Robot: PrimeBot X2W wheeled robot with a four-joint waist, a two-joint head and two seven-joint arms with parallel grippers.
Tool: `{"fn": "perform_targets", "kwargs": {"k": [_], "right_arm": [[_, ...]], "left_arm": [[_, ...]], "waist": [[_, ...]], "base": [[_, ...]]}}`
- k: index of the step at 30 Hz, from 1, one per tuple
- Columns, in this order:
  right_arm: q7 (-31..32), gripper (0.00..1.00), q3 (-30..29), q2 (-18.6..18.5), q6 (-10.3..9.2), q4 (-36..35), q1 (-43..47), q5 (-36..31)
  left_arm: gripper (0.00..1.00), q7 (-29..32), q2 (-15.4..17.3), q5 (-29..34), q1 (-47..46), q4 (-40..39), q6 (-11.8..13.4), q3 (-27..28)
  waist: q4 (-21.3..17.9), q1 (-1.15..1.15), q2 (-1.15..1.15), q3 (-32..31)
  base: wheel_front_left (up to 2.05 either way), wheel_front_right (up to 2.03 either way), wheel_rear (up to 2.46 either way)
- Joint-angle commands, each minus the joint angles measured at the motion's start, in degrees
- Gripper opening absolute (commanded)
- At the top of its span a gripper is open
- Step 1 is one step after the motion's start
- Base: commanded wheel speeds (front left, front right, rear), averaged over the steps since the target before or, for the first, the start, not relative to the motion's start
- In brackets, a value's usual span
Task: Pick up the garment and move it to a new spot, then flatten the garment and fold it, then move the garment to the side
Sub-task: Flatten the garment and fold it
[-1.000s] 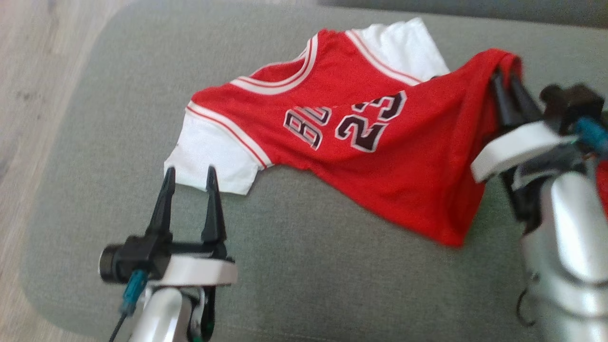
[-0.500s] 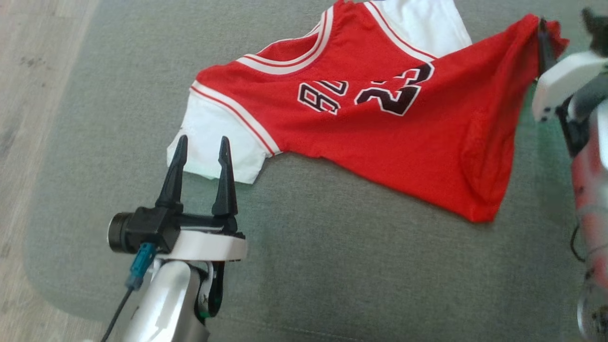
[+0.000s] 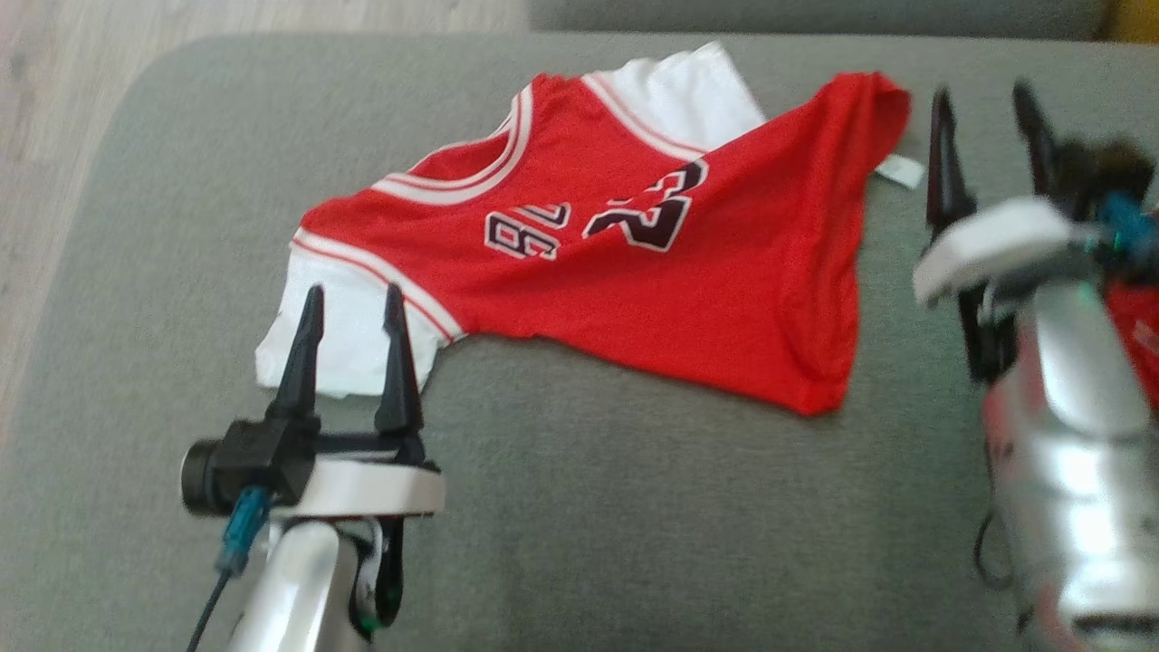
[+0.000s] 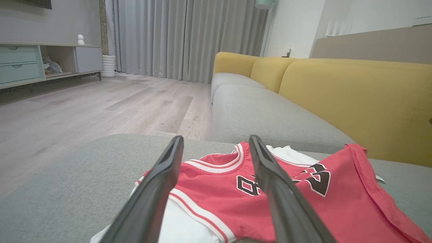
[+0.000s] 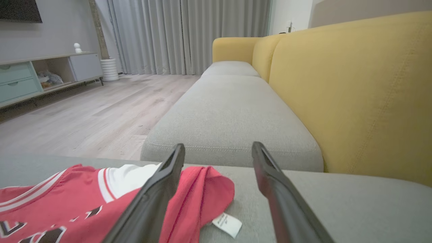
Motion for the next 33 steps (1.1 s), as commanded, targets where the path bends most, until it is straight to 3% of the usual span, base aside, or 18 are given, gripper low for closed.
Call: {"fn": "perform_targets", "kwargs": {"k": [1,7,11,16,25,29,33], "right_arm": [[-0.9,1.00,1.4,1.1,-0.04,-4.0,2.3,1.7],[-1.1,1.00,9.3,1.4,-0.04,-14.1,17.2,15.6],[-0.7,1.00,12.1,1.4,-0.04,-19.9,25.2,19.6],[0.9,1.00,13.6,1.4,-0.04,-23.6,29.0,20.0],[8.3,1.00,21.9,1.4,-0.04,-26.5,33.2,16.1],[11.2,1.00,21.6,1.4,-0.04,-24.9,33.0,15.0],[12.1,1.00,19.8,1.4,-0.04,-22.8,31.7,18.0]], "left_arm": [[1.00,-0.4,0.3,0.5,0.1,-1.6,0.2,2.3],[1.00,-0.4,0.3,0.9,2.7,-1.9,0.2,3.5],[1.00,-0.4,0.3,1.2,4.0,-2.2,-0.1,4.2],[1.00,-0.4,0.3,1.2,4.6,-2.4,-0.1,4.3],[1.00,-0.4,0.3,1.3,5.2,-2.3,-0.2,3.4],[1.00,-0.4,0.3,1.2,4.9,-2.4,-0.1,3.2],[1.00,-0.4,0.3,1.0,4.0,-2.4,-0.1,2.7]], "waist": [[-2.9,0.01,0.00,-3.0],[-5.4,0.01,0.00,-5.8],[-6.2,0.01,0.00,-6.5],[-6.4,0.01,0.00,-6.9],[-4.9,0.01,0.00,-7.4],[-4.0,0.01,0.00,-6.5],[-2.5,0.01,0.00,-4.9]], "base": [[0.00,0.00,0.00],[0.00,0.00,0.00],[0.00,0.00,0.00],[0.00,0.00,0.00],[0.00,0.00,0.00],[0.00,0.00,0.00],[0.00,0.00,0.00]]}}
